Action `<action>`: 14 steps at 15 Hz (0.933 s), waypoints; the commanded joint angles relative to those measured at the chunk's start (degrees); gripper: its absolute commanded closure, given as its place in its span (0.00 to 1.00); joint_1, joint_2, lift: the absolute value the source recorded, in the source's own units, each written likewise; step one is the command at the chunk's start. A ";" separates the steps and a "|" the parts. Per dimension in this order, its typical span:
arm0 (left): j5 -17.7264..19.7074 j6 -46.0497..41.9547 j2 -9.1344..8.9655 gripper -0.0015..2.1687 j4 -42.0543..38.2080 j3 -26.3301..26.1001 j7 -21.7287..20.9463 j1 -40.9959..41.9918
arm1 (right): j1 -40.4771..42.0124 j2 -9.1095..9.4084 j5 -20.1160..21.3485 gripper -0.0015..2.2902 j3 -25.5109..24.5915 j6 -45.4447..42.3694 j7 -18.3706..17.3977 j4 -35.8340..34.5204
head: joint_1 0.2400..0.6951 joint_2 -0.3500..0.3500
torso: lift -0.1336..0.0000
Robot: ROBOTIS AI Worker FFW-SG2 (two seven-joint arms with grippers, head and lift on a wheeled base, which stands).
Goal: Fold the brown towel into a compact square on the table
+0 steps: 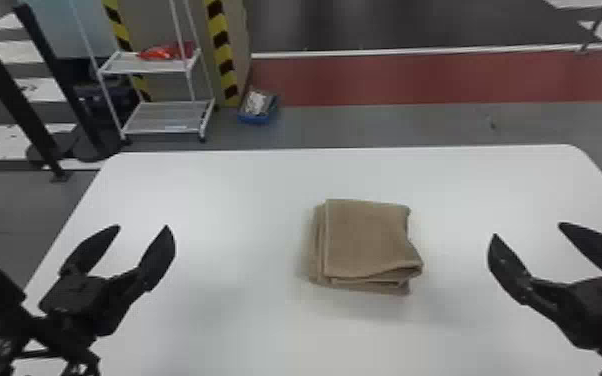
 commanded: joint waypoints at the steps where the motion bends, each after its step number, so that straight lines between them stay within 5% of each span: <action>1: -4.21 -7.38 -0.33 0.03 1.79 -3.53 1.98 1.17 | 2.54 0.23 4.48 0.01 4.75 -8.57 -4.68 1.58 | 1.00 0.62 | 0.08; 6: -12.56 -16.35 -0.33 0.03 4.08 -7.31 3.91 2.92 | 3.33 0.23 6.68 0.01 8.35 -12.79 -7.05 3.86 | 1.00 0.66 | 0.08; 10: -15.02 -17.58 -0.33 0.03 3.73 -7.84 4.97 4.51 | 3.33 0.23 6.59 0.01 7.65 -12.97 -7.84 4.30 | 1.00 0.65 | 0.08; 14: -17.30 -17.05 -0.33 0.03 3.64 -9.77 10.51 4.86 | 3.33 0.23 6.33 0.01 7.30 -15.25 -8.45 6.06 | 1.00 0.63 | 0.08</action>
